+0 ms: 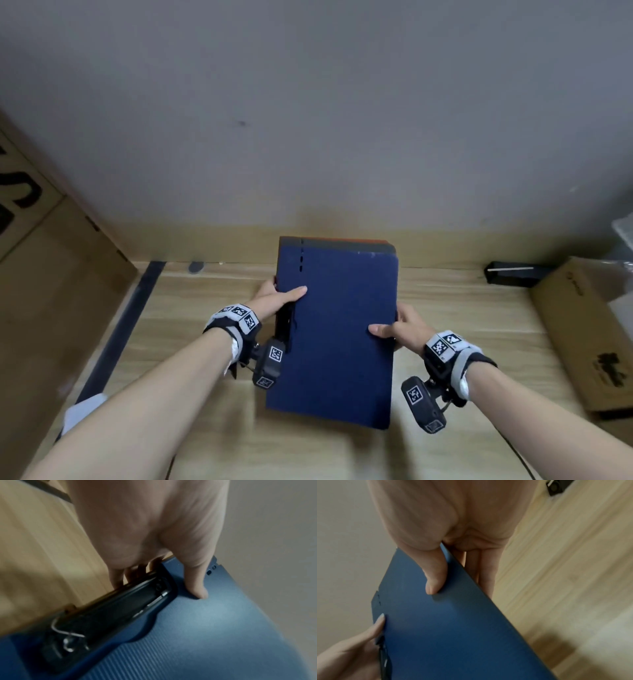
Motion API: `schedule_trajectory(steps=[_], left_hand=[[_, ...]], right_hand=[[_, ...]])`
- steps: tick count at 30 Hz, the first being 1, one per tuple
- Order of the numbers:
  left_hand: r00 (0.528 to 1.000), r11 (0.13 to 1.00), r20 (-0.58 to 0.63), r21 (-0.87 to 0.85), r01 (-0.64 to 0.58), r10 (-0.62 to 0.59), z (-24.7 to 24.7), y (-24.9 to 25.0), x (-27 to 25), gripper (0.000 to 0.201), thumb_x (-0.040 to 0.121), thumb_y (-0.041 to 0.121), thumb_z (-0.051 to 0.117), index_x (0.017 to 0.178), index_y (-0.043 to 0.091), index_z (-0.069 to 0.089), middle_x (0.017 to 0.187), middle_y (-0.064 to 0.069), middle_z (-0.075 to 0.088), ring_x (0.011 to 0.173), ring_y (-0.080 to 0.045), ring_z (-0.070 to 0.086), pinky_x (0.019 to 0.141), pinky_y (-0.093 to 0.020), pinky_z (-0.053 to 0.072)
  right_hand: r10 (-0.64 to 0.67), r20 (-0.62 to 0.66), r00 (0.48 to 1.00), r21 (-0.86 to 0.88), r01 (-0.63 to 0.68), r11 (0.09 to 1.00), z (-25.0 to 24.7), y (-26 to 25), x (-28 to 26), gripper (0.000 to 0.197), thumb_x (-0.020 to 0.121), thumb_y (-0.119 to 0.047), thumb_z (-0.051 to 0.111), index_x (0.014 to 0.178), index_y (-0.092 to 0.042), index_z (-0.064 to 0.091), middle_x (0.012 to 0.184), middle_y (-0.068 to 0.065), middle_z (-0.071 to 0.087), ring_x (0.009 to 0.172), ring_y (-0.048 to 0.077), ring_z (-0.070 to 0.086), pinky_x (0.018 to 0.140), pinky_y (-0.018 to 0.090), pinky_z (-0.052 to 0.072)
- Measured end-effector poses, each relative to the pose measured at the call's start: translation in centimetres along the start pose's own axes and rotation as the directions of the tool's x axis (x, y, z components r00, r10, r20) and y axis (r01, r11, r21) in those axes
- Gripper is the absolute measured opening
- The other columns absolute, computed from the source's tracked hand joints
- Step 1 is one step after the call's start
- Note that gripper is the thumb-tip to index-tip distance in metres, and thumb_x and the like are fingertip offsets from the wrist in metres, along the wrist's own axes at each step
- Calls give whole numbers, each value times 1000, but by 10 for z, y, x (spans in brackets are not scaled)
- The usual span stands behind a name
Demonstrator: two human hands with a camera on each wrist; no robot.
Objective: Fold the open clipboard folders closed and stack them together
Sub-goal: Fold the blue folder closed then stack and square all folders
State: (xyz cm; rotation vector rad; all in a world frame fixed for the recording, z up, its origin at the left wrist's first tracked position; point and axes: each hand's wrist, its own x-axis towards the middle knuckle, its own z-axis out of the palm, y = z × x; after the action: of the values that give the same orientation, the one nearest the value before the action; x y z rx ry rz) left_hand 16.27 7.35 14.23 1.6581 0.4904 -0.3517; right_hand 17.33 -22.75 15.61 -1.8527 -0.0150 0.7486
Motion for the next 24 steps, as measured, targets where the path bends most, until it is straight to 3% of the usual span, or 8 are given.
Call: schedule_trajectory(steps=[4,6,10,12,14,17,21,24], left_hand=[[968,982,-166,31,-186,188,14,19,-5,82,68,23,90,135,11,45,125,-2,62,112,-19,61,99,-36,49],[937,961,-214,59,-268,275,23,17,-10,79,65,13,91,130,10,45,119,-2,63,107,-17,62,94,-32,49],[942,954,-151,44,-297,300,42,-12,-18,76,66,8,90,128,13,46,116,0,65,105,-10,64,96,-34,51],[954,958,-83,38,-285,287,48,-19,-21,73,69,14,89,129,14,48,119,0,67,108,-13,66,97,-37,53],[960,960,-39,26,-277,278,50,-13,-26,70,69,20,89,128,15,52,119,1,69,110,-15,67,92,-30,55],[949,949,-48,-20,-314,312,46,9,-40,55,75,25,84,123,14,59,114,3,71,108,-15,68,85,-18,53],[938,923,-127,-178,-342,323,47,34,-52,90,70,71,66,139,15,49,135,0,61,125,-17,56,109,-36,41],[944,895,-216,-322,-310,250,56,44,-44,86,71,80,58,133,20,56,139,-7,58,132,-25,51,114,-51,34]], right_hand=[[-117,-128,985,52,125,991,-14,-2,3,30,85,2,69,108,-16,65,105,-2,75,99,17,72,73,20,56],[-151,-204,967,44,163,986,-15,4,5,29,84,5,70,108,-8,65,106,3,74,98,21,70,73,17,55],[-163,-289,943,78,193,978,-16,19,1,26,87,-4,70,112,-4,64,106,7,72,96,19,69,69,11,53],[-195,-361,912,113,250,962,-20,19,-1,29,87,-13,71,115,-6,64,106,2,72,93,8,70,70,10,51],[-237,-444,864,143,330,933,-24,6,-5,27,89,-18,69,114,-9,63,103,-3,71,84,-6,67,72,10,49],[-267,-536,801,172,413,894,-31,-17,-4,29,93,-37,63,101,-9,63,90,-5,66,78,2,60,78,20,44],[-176,-603,779,327,442,835,-31,-37,0,54,85,-58,63,70,-8,50,75,6,45,74,17,42,73,33,35],[-155,-619,770,312,422,851,-23,-39,0,40,87,-35,69,58,-19,47,65,1,43,70,18,40,72,32,34]])
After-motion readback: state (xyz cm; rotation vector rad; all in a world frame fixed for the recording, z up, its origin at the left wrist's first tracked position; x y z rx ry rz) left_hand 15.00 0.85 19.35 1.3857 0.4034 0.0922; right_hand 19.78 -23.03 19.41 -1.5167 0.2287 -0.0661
